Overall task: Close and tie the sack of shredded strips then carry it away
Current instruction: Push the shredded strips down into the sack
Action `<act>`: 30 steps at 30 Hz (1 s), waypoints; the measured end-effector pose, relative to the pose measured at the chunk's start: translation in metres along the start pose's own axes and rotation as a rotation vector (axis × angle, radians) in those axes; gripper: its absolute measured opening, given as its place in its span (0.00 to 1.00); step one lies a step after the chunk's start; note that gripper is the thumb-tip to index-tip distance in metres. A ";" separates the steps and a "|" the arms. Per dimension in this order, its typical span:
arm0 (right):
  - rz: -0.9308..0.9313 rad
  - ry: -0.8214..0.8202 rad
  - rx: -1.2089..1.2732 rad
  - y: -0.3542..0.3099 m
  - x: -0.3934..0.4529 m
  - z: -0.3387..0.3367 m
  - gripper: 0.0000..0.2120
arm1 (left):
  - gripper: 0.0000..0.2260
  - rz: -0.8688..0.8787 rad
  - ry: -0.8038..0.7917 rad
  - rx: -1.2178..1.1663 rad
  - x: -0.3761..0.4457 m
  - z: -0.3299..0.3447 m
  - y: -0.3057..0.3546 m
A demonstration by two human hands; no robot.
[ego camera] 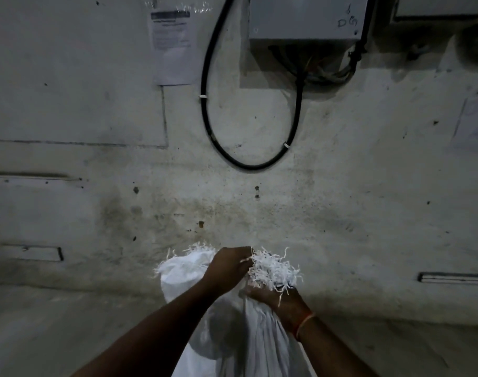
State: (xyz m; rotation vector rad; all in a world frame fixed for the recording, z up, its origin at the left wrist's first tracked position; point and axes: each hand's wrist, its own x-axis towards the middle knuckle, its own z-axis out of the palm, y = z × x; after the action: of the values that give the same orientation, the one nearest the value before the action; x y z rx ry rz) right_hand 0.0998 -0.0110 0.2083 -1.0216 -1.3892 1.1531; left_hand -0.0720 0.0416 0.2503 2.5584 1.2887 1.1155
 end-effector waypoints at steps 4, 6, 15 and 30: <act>0.035 0.094 -0.025 0.006 0.005 0.007 0.31 | 0.07 0.016 -0.023 -0.022 0.007 0.001 0.008; -0.014 0.134 -0.062 0.009 0.008 0.007 0.29 | 0.06 0.033 -0.034 -0.045 0.006 0.003 0.009; 0.155 0.057 0.149 0.021 0.005 -0.003 0.31 | 0.34 0.014 -0.493 0.413 -0.002 -0.034 -0.022; 0.092 -0.023 0.339 0.010 -0.002 0.011 0.28 | 0.10 -0.133 -0.096 0.035 0.015 -0.027 0.015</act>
State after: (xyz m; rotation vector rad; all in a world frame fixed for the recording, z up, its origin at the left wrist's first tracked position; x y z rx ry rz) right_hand 0.0896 -0.0121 0.1982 -0.8374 -1.1231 1.4160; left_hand -0.0727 0.0360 0.2840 2.4749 1.4425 0.9423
